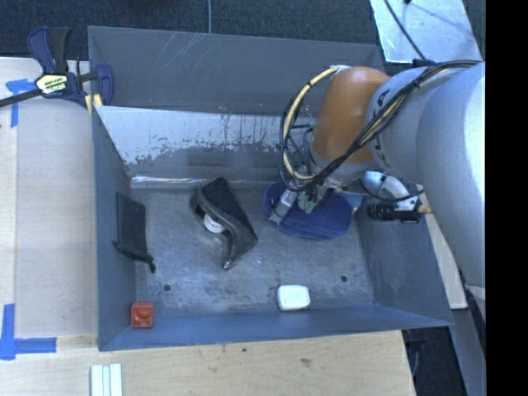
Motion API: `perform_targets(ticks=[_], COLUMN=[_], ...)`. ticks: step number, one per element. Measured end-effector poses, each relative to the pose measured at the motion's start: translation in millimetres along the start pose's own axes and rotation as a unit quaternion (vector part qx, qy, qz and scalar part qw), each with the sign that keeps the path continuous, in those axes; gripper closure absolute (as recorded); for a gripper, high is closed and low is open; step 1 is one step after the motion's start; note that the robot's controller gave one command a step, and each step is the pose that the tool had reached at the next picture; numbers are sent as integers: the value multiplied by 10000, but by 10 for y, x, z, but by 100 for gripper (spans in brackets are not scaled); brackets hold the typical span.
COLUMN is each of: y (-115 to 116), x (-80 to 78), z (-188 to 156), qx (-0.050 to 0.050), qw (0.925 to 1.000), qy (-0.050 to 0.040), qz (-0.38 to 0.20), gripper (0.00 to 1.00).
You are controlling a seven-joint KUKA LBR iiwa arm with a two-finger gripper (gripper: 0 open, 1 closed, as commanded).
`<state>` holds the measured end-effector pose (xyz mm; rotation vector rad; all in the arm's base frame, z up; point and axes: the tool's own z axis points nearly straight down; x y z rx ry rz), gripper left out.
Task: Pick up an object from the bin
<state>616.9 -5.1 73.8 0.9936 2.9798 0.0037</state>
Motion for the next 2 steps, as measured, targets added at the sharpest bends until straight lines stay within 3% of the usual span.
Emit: perform_targets(ticks=[1, 2], y=[9, 10], x=[-25, -41], z=[-989, -1231], qx=[-17, -6], qw=[10000, 10000], qy=[-44, -30], qz=[-16, -34], gripper=[100, 100])
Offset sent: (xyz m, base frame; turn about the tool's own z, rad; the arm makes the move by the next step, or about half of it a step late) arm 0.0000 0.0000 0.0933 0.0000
